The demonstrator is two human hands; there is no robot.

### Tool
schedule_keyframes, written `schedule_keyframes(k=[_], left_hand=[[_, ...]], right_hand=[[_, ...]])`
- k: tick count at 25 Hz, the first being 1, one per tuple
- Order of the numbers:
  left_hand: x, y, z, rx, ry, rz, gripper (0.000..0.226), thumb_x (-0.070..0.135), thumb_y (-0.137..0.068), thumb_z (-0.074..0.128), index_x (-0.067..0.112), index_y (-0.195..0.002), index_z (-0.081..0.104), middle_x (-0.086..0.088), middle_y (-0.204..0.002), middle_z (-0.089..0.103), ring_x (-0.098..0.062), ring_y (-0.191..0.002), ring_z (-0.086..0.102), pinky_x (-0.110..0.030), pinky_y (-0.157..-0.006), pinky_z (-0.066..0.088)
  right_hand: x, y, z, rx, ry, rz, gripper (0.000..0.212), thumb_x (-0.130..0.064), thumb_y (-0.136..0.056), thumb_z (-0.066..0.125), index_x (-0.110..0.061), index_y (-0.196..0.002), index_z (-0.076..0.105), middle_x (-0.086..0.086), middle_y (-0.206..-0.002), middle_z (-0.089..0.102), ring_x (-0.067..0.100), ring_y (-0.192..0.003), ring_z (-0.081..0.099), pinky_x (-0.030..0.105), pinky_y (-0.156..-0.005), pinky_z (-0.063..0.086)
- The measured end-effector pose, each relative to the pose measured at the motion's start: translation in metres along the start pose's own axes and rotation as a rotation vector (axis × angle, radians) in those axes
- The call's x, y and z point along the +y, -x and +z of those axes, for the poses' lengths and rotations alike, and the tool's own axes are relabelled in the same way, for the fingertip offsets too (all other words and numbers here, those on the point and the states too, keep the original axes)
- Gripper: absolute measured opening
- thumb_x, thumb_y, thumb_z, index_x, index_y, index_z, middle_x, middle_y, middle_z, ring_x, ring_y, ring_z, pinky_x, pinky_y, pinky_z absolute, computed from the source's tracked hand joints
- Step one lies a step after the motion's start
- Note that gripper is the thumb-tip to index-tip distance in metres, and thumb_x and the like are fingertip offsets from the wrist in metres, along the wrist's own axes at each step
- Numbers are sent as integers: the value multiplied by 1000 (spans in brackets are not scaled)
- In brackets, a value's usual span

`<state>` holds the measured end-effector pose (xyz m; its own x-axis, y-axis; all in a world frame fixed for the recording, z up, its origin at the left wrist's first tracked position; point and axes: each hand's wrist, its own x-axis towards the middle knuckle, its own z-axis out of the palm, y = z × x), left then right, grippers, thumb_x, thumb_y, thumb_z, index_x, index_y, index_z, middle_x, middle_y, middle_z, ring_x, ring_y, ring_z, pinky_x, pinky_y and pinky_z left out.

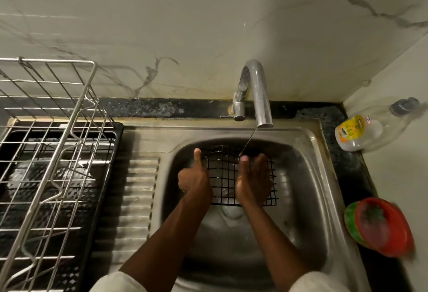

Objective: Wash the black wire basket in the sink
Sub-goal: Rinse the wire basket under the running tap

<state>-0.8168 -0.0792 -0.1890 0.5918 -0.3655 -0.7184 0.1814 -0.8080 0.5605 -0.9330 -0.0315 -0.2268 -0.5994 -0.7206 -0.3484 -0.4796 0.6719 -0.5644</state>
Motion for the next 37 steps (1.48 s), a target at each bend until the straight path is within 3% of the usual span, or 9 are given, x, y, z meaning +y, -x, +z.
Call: schedule_keyframes(k=[3,8,16,19,22,25,30,33,37], left_hand=[[0,-2,4,2,10,21,88,70,-77,69,1,-130,56,-17,-121,64,-33,-110,62,-44,-93,53],[2,-1,2,12,-10,47,83,67,-80,68,-2,-126,57,-18,-120,64,-33,-111,61,-40,-88,49],[-2,-1,-2,-57,-49,68,82,75,-78,62,1,-115,60,-16,-107,66,-27,-91,64,-40,-79,57],[-2,1,-3,-136,-58,217,79,80,-79,56,4,-100,64,-12,-96,68,-22,-79,65,-35,-70,56],[8,0,-10,-219,-89,399,68,73,-85,56,8,-66,58,-5,-70,65,-16,-63,58,-30,-67,54],[19,-3,-20,-334,-43,641,67,63,-90,58,12,-50,40,2,-46,42,-11,-46,38,-22,-50,39],[29,-7,-14,-478,-10,946,63,50,-99,57,6,-54,56,1,-43,45,-19,-40,38,-30,-44,35],[27,7,-11,-506,-33,1057,62,44,-100,58,13,-48,44,6,-43,36,-11,-39,31,-26,-45,27],[23,11,-16,-488,-13,1078,58,36,-101,59,16,-49,43,6,-44,36,-10,-40,31,-26,-44,23]], right_hand=[[30,-42,-15,25,-52,411,91,-74,-92,-2,-17,-153,34,14,-155,42,34,-139,42,55,-116,28],[-10,32,11,46,-74,217,74,-64,-102,14,-22,-162,4,2,-170,0,22,-156,1,56,-121,-3],[-8,24,2,-25,-70,262,80,-70,-98,11,-24,-162,-2,4,-170,-3,26,-156,-1,57,-122,-2],[-12,5,-19,75,-106,112,77,-66,-97,8,-24,-162,12,14,-168,8,34,-154,9,53,-124,6],[-23,4,-36,129,-101,-234,69,-59,-99,15,-23,-147,49,7,-162,33,29,-153,18,52,-125,9],[-32,8,-57,-7,-97,-383,69,-62,-98,13,-30,-139,58,-4,-153,49,19,-152,21,44,-126,3],[-87,-7,-69,-363,295,-241,75,-64,-101,19,-18,-159,19,13,-166,17,35,-153,11,59,-120,1],[-105,-18,-62,-313,174,61,88,-68,-98,16,-9,-160,-3,15,-168,-8,34,-155,-4,55,-123,-3],[-107,-32,-66,-294,186,207,108,-83,-89,13,-4,-156,-14,19,-164,-22,39,-153,-10,55,-123,-3]])
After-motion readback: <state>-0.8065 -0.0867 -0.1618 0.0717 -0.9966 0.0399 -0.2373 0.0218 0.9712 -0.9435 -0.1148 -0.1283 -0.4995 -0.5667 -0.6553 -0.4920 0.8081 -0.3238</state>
